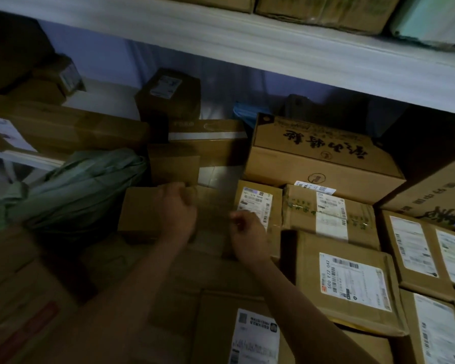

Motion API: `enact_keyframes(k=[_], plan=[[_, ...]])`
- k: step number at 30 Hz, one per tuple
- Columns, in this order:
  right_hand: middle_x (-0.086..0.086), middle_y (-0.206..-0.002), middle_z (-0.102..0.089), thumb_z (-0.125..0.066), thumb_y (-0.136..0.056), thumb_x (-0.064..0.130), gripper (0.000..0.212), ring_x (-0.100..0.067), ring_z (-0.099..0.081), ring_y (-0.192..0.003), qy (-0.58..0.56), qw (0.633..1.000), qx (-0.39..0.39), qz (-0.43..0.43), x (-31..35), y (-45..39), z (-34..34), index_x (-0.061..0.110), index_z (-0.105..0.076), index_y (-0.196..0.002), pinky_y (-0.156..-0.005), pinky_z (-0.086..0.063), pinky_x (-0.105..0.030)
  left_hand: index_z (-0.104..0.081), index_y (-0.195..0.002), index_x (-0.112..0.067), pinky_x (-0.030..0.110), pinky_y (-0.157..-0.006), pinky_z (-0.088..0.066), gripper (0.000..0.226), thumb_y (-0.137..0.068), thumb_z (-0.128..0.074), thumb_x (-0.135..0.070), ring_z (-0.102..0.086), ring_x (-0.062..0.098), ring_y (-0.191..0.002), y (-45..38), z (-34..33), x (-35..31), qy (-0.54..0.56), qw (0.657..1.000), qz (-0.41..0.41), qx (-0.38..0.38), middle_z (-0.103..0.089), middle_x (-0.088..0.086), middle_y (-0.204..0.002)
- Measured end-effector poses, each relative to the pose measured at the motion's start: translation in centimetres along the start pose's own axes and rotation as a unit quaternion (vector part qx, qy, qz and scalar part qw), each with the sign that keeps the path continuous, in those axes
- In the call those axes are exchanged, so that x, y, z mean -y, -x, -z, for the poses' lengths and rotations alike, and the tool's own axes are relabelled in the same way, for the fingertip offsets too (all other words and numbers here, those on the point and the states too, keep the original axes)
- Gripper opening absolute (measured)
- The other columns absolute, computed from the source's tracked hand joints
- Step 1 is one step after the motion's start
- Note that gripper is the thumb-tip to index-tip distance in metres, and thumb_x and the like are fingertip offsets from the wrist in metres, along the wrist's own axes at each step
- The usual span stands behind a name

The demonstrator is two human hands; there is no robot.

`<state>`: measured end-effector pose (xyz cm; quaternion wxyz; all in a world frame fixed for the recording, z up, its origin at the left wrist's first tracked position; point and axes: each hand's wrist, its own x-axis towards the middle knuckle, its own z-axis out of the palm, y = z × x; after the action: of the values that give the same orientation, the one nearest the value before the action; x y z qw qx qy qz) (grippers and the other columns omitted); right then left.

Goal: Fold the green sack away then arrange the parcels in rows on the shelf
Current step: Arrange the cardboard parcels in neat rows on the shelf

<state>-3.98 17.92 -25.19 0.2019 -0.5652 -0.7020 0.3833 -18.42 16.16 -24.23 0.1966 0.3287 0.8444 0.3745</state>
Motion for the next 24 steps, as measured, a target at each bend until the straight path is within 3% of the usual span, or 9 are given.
enact_keyframes(k=[2, 4, 7, 11, 16, 20, 22, 24], plan=[[-0.004, -0.122, -0.056, -0.054, -0.093, 0.014, 0.029, -0.017, -0.054, -0.113, 0.006, 0.998, 0.061, 0.002, 1.0, -0.3, -1.6, 0.016, -0.056, -0.123, -0.097, -0.045, -0.03, -0.045, -0.135, -0.009, 0.045, -0.105, -0.035, 0.05, -0.088, -0.06, -0.013, -0.038, 0.037, -0.131, -1.4, 2.2, 1.6, -0.099, 0.991, 0.065, -0.061, -0.038, 0.019, -0.142], [-0.006, -0.126, -0.056, -0.052, -0.095, 0.019, 0.035, -0.019, -0.053, -0.115, 0.03, 0.995, 0.098, -0.004, 1.9, -0.7, -2.7, 0.016, -0.052, -0.13, -0.098, -0.044, -0.032, -0.04, -0.138, -0.006, 0.052, -0.108, -0.031, 0.058, -0.085, -0.062, -0.015, -0.033, 0.039, -0.132, -2.5, 3.7, 3.2, -0.129, 0.977, 0.156, -0.063, -0.034, 0.022, -0.144], [-0.009, -0.129, -0.054, -0.048, -0.097, 0.021, 0.038, -0.023, -0.053, -0.117, 0.05, 0.987, 0.151, 0.002, 3.4, -1.4, -3.8, 0.012, -0.047, -0.134, -0.098, -0.043, -0.033, -0.02, -0.148, -0.007, 0.052, -0.112, -0.028, 0.074, -0.087, -0.06, -0.017, -0.028, 0.039, -0.137, -3.5, 4.3, 5.2, -0.059, 0.967, 0.247, -0.004, -0.023, 0.021, -0.151], [-0.014, -0.133, -0.052, -0.046, -0.098, 0.034, 0.048, -0.028, -0.054, -0.118, 0.043, 0.973, 0.223, -0.035, 4.8, -2.2, -5.3, 0.01, -0.037, -0.138, -0.1, -0.042, -0.038, -0.003, -0.152, -0.014, 0.047, -0.112, -0.03, 0.075, -0.093, -0.048, -0.024, -0.028, 0.041, -0.138, -3.2, 4.4, 5.9, -0.015, 0.963, 0.265, 0.038, -0.02, 0.02, -0.155], [-0.018, -0.146, -0.036, -0.049, -0.085, 0.061, 0.079, -0.036, -0.044, -0.128, 0.044, 0.973, 0.197, -0.11, 3.5, -2.3, -5.1, 0.018, -0.024, -0.147, -0.105, -0.039, -0.051, -0.004, -0.153, -0.024, 0.048, -0.114, -0.028, 0.068, -0.097, -0.034, -0.048, -0.027, 0.04, -0.14, -2.5, 5.1, 5.3, 0.039, 0.964, 0.253, 0.063, -0.02, 0.016, -0.157], [-0.015, -0.145, -0.038, -0.038, -0.048, 0.09, 0.117, -0.036, -0.044, -0.128, -0.088, 0.977, 0.135, -0.14, 3.0, -1.7, -4.5, 0.024, -0.031, -0.144, -0.104, -0.039, -0.055, -0.025, -0.15, -0.011, 0.046, -0.113, -0.03, 0.074, -0.095, -0.029, -0.059, -0.034, 0.037, -0.137, -1.9, 5.3, 4.1, 0.124, 0.955, 0.267, 0.022, -0.03, 0.016, -0.153], [-0.013, -0.144, -0.039, -0.033, -0.052, 0.092, 0.114, -0.035, -0.043, -0.128, -0.154, 0.968, 0.105, -0.17, 3.6, -1.4, -3.8, 0.023, -0.036, -0.143, -0.105, -0.038, -0.055, -0.033, -0.146, -0.009, 0.043, -0.109, -0.032, 0.068, -0.097, -0.029, -0.055, -0.038, 0.036, -0.133, -1.5, 5.8, 3.4, 0.153, 0.956, 0.251, -0.02, -0.036, 0.017, -0.149], [-0.011, -0.14, -0.043, -0.032, -0.07, 0.085, 0.094, -0.034, -0.044, -0.125, -0.231, 0.949, 0.078, -0.201, 4.0, -1.4, -3.0, 0.023, -0.039, -0.14, -0.105, -0.037, -0.056, -0.042, -0.142, -0.011, 0.042, -0.108, -0.032, 0.06, -0.1, -0.023, -0.05, -0.04, 0.035, -0.131, -1.3, 6.7, 2.8, 0.192, 0.957, 0.216, -0.037, -0.041, 0.017, -0.146]])
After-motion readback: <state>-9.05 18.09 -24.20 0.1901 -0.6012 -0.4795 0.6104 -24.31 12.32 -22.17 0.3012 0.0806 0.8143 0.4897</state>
